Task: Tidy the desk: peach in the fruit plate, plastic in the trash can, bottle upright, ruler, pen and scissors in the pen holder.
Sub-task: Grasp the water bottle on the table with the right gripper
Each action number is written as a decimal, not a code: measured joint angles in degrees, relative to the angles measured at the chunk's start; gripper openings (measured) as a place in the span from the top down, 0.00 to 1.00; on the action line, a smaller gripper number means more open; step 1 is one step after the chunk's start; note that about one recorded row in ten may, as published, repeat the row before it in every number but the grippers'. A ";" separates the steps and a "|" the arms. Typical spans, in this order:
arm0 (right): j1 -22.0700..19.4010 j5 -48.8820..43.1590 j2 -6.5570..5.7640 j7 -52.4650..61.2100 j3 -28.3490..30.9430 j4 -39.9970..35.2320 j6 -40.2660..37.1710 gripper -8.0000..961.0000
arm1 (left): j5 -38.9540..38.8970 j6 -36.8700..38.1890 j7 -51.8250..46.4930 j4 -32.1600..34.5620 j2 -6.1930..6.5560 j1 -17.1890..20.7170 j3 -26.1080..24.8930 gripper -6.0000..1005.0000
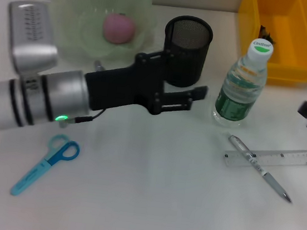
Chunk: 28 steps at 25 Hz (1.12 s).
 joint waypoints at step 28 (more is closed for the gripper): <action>16.34 -3.05 0.32 0.15 -4.21 5.67 9.88 0.14 | -0.30 3.58 -2.55 6.20 0.18 7.59 -0.17 0.21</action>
